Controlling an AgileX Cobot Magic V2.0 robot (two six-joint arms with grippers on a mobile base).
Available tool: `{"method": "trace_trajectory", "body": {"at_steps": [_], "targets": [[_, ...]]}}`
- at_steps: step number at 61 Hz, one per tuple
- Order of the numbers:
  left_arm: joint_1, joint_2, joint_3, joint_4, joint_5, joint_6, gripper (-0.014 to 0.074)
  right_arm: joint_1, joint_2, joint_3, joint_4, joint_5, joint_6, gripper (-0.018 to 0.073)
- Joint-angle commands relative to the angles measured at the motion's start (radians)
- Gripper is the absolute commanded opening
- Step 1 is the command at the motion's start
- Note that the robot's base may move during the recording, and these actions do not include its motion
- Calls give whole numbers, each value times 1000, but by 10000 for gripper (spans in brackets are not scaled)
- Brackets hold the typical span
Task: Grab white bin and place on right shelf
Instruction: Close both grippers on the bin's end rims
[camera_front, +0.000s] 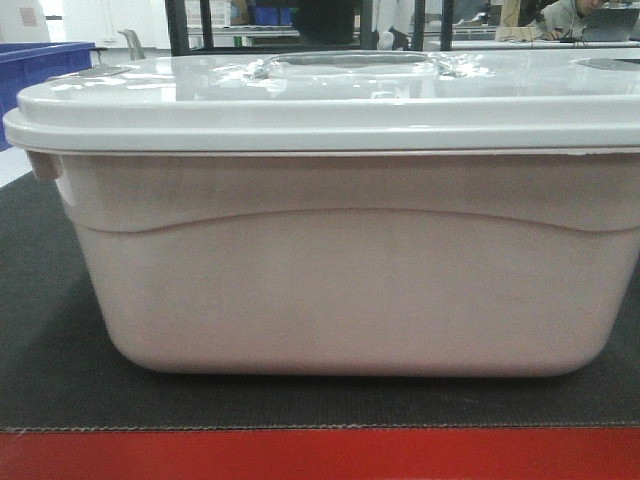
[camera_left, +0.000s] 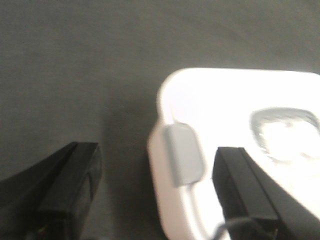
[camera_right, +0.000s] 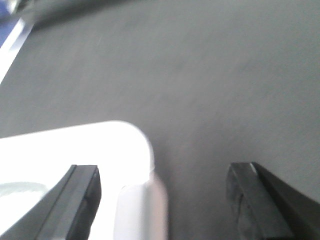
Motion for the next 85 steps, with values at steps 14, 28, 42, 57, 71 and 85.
{"method": "trace_trajectory", "body": {"at_steps": [14,28,42,57,71,85], "targets": [[171,253,-128,-433,271,333,380,-83,210,-171,294,279,-224,613],[282,427,-128,-679,459,464,379,-335,325,-169,680,581,-566,613],[281,561,-128,-688,459,486,379,-394,461,-131,771,636,-673,613],[270,638,-128,-691,459,486,379,-358,549,-31,880,636,-754,613],[204,665,-128,-693,459,488,379,-305,586,67,950,636,-853,613],[147,681,-128,-707,445,488,379,-257,615,92,1012,636,-867,613]]}}
